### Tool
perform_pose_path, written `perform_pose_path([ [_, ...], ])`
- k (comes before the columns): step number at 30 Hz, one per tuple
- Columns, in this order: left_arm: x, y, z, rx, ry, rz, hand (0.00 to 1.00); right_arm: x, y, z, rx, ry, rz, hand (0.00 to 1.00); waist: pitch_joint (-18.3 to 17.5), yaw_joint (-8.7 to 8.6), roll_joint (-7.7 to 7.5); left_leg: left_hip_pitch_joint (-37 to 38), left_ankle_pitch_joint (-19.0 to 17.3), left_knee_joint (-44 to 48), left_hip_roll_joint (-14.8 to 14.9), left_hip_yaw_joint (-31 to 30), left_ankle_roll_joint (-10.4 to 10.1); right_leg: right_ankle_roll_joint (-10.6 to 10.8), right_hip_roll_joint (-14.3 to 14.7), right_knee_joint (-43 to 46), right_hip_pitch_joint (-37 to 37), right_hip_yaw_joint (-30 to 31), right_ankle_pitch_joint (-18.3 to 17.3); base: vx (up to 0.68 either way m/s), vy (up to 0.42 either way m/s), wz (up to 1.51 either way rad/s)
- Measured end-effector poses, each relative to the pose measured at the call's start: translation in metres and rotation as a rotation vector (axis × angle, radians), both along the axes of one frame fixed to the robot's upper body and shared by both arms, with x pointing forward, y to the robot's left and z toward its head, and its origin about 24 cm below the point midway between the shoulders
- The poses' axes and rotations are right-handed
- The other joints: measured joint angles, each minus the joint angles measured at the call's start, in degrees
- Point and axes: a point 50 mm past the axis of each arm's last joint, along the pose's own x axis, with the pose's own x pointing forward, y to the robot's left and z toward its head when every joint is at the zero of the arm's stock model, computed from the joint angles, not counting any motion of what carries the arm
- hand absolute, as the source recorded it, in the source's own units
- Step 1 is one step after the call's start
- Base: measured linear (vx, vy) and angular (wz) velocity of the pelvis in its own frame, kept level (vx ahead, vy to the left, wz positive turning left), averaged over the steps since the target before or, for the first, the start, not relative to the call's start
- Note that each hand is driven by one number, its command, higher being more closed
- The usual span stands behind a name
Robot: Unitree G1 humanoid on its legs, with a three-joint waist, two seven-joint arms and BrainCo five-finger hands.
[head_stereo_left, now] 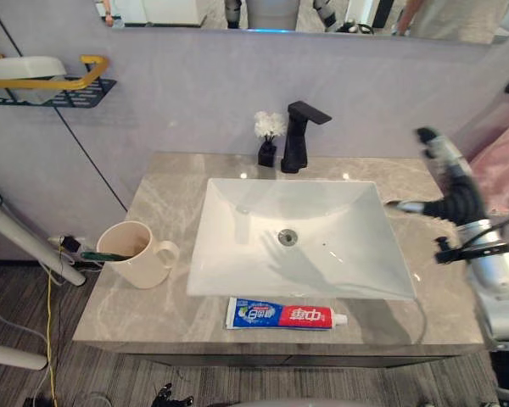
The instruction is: Organize washtable
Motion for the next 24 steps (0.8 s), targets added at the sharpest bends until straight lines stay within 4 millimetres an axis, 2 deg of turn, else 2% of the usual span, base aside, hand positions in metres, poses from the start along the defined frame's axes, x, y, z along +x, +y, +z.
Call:
perform_pose_path([
  [1, 0.002, 0.0, 0.0, -0.006, -0.003, -0.006, 0.0, -0.003, 0.014, 0.001, -0.012, -0.002, 0.088, 0.0, 0.05, 0.32, -0.08, -0.26, 0.12, 0.03, -0.06, -0.22, 0.19, 0.0, -0.02, 0.0, -0.12, -0.26, 0.0, 0.0, -0.006, 0.1],
  [5, 0.004, 0.001, 0.0, -0.004, -0.007, -0.029, 0.0, -0.013, 0.039, 0.005, -0.084, 0.002, 0.267, 0.0, 0.22, 1.24, -0.36, -0.34, 0.14, 0.53, -0.4, -1.53, 0.23, -0.01, -0.26, -0.4, 0.6, -1.11, -0.01, 0.01, 0.001, 0.13],
  [7, 0.005, 0.001, 0.0, -0.002, -0.011, -0.035, 0.0, -0.015, 0.045, 0.003, -0.125, 0.019, 0.314, 0.0, 0.27, 1.38, -0.43, -0.37, 0.15, 0.52, -0.45, -1.64, 0.23, -0.01, -0.33, -0.51, 0.61, -1.12, -0.01, 0.0, 0.004, 0.07],
  [12, 0.006, 0.002, -0.001, 0.005, 0.011, -0.076, 0.0, -0.022, 0.065, -0.021, -0.278, 0.118, 0.432, 0.0, 0.35, 1.28, -0.56, -0.53, 0.15, 0.55, -0.39, -1.61, 0.24, -0.02, -0.57, -0.5, 0.55, -0.96, -0.01, 0.0, 0.0, 0.0],
  [19, 0.009, 0.001, -0.002, 0.012, 0.021, -0.124, 0.0, -0.033, 0.078, -0.051, -0.469, 0.224, 0.521, 0.0, 0.34, 1.51, -0.56, -0.53, 0.15, 0.57, -0.35, -1.61, 0.24, -0.02, -0.52, -0.49, 0.55, -0.93, -0.01, 0.0, -0.001, 0.0],
  [24, 0.014, 0.0, -0.002, 0.015, 0.024, -0.159, 0.0, -0.034, 0.075, -0.077, -0.575, 0.325, 0.533, 0.0, 0.32, 1.94, -0.51, -0.53, 0.15, 0.82, -0.35, -1.6, 0.24, -0.02, -0.53, -0.49, 0.71, -0.95, -0.01, 0.0, 0.0, 0.0],
])
